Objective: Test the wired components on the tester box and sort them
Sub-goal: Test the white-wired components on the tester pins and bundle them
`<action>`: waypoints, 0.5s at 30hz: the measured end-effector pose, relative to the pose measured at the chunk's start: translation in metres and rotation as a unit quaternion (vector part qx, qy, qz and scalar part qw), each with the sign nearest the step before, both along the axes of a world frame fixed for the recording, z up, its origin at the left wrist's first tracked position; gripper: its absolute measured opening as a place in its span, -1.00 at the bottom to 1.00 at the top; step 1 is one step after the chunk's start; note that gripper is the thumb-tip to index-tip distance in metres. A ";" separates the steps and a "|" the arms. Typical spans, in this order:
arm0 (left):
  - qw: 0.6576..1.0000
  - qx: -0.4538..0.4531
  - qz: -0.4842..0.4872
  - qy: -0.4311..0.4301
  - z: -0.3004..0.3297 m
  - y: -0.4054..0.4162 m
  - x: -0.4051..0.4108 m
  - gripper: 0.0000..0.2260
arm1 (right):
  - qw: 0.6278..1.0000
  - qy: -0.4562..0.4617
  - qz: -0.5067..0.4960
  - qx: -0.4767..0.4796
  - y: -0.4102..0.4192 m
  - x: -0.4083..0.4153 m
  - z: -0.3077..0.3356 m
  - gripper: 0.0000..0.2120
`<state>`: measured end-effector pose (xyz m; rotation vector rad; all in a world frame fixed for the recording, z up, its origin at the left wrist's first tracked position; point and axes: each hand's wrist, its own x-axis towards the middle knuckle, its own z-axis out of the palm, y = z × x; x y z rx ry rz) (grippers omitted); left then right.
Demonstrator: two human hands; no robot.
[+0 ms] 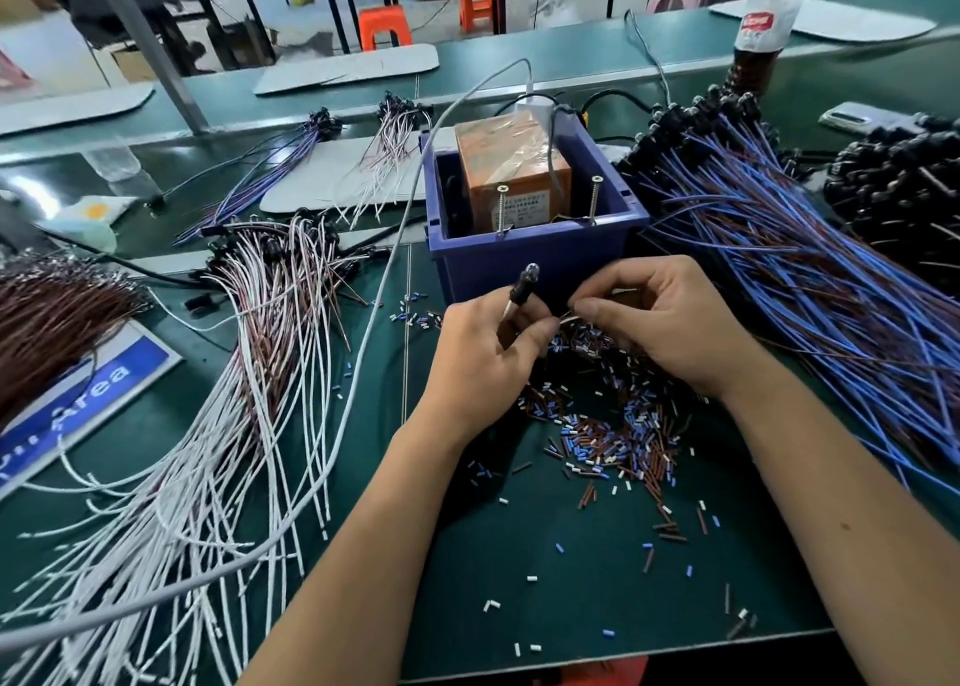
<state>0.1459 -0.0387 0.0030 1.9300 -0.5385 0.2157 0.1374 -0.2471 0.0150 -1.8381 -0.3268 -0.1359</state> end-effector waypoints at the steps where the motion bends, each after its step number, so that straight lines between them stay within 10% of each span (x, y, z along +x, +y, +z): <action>1: 1.000 0.001 -0.003 0.006 0.000 0.000 0.000 -0.92 | 1.000 -0.004 -0.008 -0.005 0.001 0.000 0.001 -0.97; 8: 0.998 -0.051 0.012 0.028 0.003 0.008 0.001 -0.88 | 0.997 -0.020 -0.072 0.028 -0.018 -0.005 0.012 -0.89; 15: 0.976 -0.172 -0.028 0.131 0.006 0.009 0.004 -0.89 | 0.988 0.085 0.115 0.051 -0.057 -0.021 0.030 -0.78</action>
